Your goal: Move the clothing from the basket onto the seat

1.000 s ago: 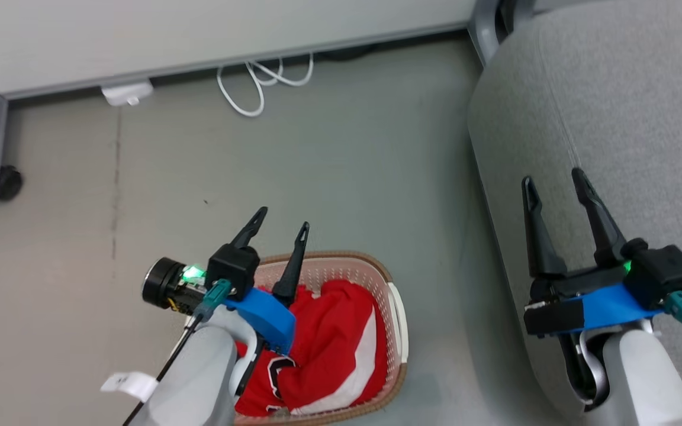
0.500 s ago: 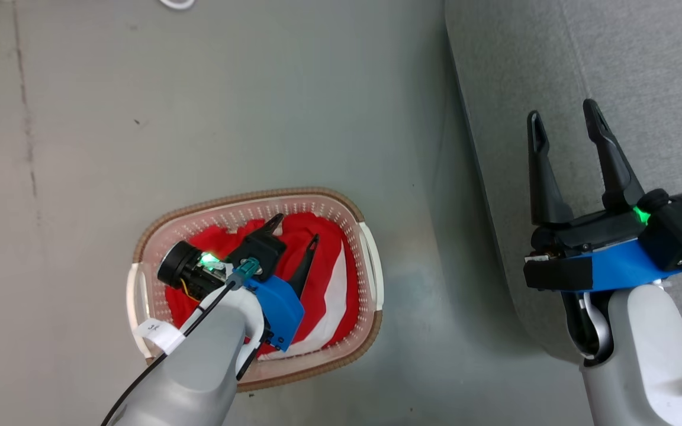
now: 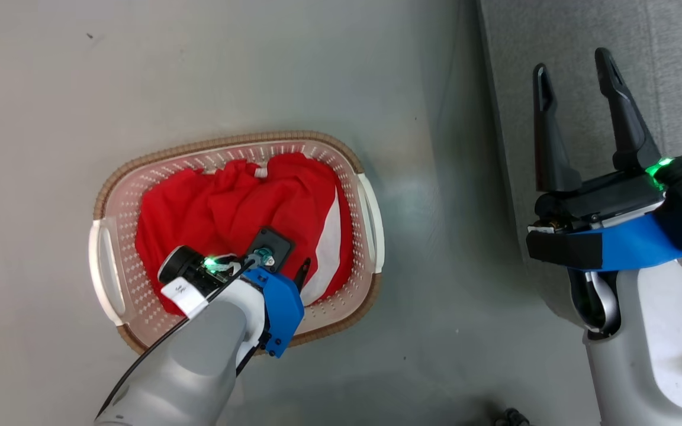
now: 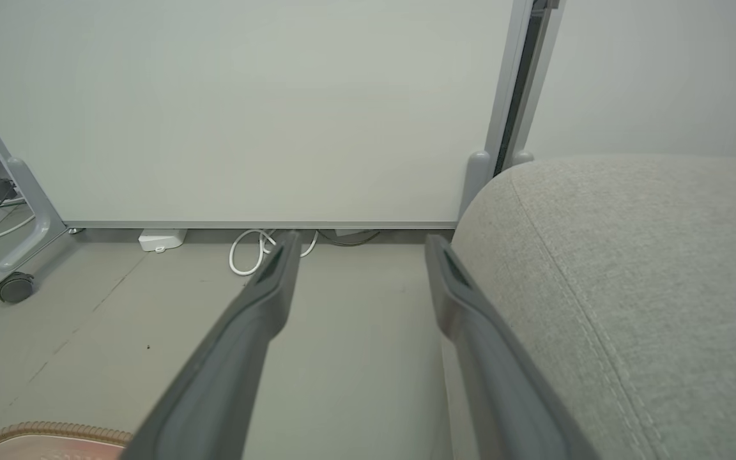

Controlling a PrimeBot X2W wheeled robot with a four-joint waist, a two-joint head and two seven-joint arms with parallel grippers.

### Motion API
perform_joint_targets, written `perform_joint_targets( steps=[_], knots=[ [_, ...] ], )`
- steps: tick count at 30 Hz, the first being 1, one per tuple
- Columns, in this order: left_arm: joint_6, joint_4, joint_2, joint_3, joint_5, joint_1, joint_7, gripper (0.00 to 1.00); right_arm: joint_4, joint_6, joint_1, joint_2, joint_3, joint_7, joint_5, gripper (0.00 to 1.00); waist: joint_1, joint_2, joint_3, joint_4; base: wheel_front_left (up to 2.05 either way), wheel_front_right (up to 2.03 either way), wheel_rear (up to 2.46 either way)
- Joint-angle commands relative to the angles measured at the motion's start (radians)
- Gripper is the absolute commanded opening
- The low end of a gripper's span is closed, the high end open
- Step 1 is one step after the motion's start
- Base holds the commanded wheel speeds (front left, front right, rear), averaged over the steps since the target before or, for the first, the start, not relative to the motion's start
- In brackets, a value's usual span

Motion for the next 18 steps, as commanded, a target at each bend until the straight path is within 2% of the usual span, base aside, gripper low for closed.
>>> perform_joint_targets(
  steps=[1, 7, 10, 18],
  knots=[
    [0.0, 0.003, 0.009, -0.027, -0.022, -0.025, 0.028, 1.0, -0.01, 0.002, -0.022, -0.006, 0.0, -0.003, -0.006, 1.0, -0.0001, 0.0, 0.043, 0.003, 0.0, 0.0, 0.0],
    [0.0, 0.008, 0.032, -0.116, -0.109, -0.066, 0.13, 1.0, -0.035, 0.002, -0.05, -0.01, 0.011, -0.003, -0.004, 1.0, -0.0001, 0.0, 0.112, 0.004, 0.0, 0.0, 0.0],
    [0.0, 0.005, 0.051, -0.157, -0.155, -0.099, 0.146, 1.0, -0.06, 0.002, -0.063, -0.013, 0.013, -0.003, 0.0, 1.0, -0.0001, 0.0, 0.153, 0.002, 0.0, 0.0, 0.0],
    [0.0, -0.009, 0.058, -0.246, -0.237, -0.151, 0.178, 1.0, -0.098, 0.002, -0.062, -0.016, 0.012, -0.003, 0.005, 1.0, -0.0001, 0.0, 0.219, -0.006, 0.0, 0.0, 0.0]
  ],
)
